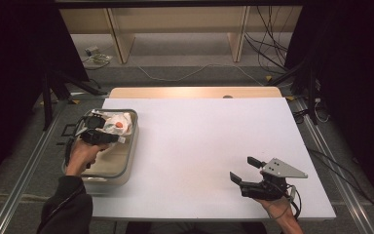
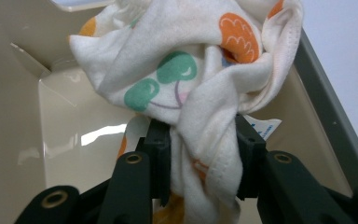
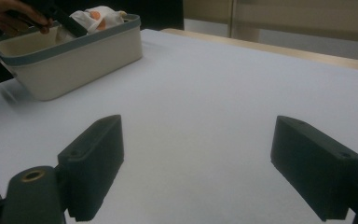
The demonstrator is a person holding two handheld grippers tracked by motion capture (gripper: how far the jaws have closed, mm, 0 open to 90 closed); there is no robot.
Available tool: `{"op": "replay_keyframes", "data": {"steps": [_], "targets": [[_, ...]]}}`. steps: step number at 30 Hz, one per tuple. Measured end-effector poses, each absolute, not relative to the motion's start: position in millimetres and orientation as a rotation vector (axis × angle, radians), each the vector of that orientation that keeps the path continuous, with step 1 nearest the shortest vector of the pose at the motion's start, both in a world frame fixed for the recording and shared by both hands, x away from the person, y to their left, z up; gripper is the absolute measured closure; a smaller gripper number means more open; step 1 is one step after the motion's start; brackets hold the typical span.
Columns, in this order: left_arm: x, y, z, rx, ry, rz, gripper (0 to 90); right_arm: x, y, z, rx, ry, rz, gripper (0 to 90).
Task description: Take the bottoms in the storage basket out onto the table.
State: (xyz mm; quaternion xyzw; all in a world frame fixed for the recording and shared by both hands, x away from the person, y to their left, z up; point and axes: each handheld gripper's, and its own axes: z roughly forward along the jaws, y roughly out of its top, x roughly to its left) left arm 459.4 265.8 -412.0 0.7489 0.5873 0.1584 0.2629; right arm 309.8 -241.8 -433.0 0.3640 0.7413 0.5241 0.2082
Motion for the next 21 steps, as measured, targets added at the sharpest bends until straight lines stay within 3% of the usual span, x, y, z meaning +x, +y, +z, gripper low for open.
{"op": "replay_keyframes", "data": {"steps": [21], "targets": [[450, 269, -388, 1.98, 1.529, 0.464, 65.1, 309, -242, -433, 1.02, 2.056, 1.454, 17.8]]}}
